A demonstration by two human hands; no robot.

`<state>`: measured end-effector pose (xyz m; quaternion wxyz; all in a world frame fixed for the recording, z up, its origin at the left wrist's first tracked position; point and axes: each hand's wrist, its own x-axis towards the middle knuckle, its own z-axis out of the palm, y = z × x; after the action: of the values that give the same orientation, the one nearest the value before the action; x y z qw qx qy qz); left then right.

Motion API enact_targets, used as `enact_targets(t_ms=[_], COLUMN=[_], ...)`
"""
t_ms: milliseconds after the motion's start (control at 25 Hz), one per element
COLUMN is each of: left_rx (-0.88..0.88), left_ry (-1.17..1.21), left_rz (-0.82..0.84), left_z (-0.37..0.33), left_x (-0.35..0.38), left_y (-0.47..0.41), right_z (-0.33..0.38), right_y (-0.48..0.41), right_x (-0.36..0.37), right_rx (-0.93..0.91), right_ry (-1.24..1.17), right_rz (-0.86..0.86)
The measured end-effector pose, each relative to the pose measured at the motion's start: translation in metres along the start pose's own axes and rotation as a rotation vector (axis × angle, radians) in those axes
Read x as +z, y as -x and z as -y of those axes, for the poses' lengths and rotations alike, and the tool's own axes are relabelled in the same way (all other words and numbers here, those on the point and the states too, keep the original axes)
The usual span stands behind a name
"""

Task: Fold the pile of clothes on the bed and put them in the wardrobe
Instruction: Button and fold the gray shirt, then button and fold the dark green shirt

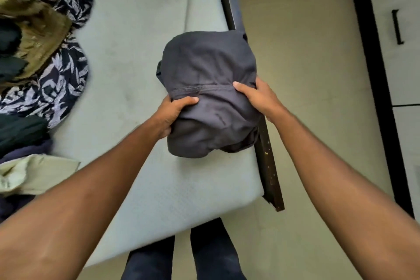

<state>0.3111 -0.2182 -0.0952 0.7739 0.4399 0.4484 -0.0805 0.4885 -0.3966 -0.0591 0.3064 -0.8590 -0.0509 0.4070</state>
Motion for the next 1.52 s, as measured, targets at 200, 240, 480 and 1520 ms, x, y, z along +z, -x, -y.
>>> enact_targets(t_ms=[200,240,480,1520], left_rx=[0.388,0.549,0.791,0.525], left_ry=[-0.391,-0.547,-1.418,-1.022], left_rz=[-0.446,-0.52,-0.264,-1.075], left_z=[-0.005,-0.009,-0.004,-0.017], left_x=[-0.012,-0.013,0.005,-0.342], left_y=[0.03,0.034,-0.01,0.114], right_z=[0.003,0.008,0.006,0.269], right_y=[0.025,0.026,-0.007,0.028], right_x=[0.008,0.013,0.054,0.359], right_rx=[-0.297,-0.418,-0.574,-0.674], right_ry=[0.211,0.244,0.664,0.223], right_rz=[-0.53,-0.585,-0.305,0.235])
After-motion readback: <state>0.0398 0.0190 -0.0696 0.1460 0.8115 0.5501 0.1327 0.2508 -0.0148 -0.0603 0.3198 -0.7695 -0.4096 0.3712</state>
